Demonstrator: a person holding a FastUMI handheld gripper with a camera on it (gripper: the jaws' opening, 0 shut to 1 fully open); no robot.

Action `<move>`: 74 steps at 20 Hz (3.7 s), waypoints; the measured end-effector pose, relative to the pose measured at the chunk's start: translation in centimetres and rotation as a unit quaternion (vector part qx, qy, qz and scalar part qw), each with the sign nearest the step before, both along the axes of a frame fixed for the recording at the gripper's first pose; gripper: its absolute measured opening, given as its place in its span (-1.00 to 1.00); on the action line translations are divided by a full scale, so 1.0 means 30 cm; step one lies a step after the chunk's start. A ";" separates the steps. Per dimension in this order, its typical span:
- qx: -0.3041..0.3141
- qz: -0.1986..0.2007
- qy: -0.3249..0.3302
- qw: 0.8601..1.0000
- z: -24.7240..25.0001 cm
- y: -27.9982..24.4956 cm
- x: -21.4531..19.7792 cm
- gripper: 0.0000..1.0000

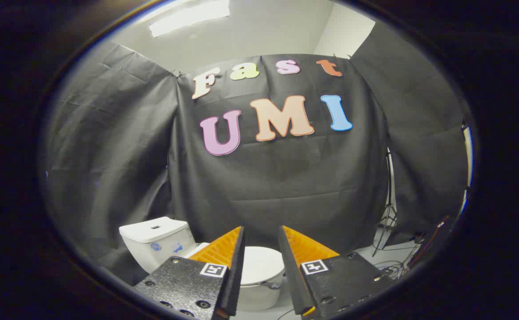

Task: Open the toilet lid.

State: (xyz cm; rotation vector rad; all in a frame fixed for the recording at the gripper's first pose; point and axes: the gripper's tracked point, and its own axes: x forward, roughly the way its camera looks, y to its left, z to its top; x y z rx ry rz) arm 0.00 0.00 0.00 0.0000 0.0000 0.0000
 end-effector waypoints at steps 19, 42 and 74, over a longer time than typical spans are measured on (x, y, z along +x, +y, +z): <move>0.023 0.000 0.008 1.000 -0.014 0.006 0.035 -0.07; 0.514 -0.143 0.023 0.845 -0.540 -0.190 0.411 -0.07; 0.548 -0.092 0.101 0.825 -0.775 -0.069 0.607 -0.80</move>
